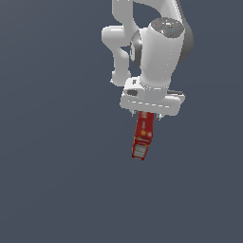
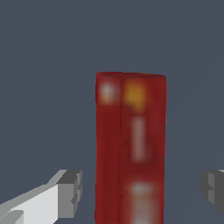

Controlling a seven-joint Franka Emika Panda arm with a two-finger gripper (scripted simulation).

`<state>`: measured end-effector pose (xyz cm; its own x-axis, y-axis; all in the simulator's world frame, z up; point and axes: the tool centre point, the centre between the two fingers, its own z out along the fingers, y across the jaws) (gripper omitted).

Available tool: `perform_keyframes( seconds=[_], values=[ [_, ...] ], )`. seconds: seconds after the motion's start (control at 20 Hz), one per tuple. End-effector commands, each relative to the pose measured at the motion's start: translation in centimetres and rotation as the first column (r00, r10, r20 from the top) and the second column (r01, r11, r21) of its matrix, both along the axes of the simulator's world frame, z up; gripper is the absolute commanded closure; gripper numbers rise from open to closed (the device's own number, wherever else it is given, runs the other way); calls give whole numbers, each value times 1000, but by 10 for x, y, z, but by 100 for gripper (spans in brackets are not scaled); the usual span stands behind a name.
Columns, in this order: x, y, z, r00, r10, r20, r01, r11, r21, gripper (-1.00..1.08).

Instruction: Pick up the object and move it to a goal position.

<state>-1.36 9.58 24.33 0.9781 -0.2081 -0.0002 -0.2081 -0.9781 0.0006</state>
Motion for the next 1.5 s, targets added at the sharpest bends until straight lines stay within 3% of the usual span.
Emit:
perform_keyframes(
  seconds=[0.0, 0.95, 1.0, 1.45],
  values=[
    [1, 1, -1, 1000, -5, 0, 5, 1000, 1, -92],
    [1, 1, -51, 1000, -5, 0, 5, 1000, 1, -92],
    [1, 1, -51, 1000, -5, 0, 5, 1000, 1, 108],
    [1, 1, -51, 1000, -5, 0, 5, 1000, 1, 108]
  ],
)
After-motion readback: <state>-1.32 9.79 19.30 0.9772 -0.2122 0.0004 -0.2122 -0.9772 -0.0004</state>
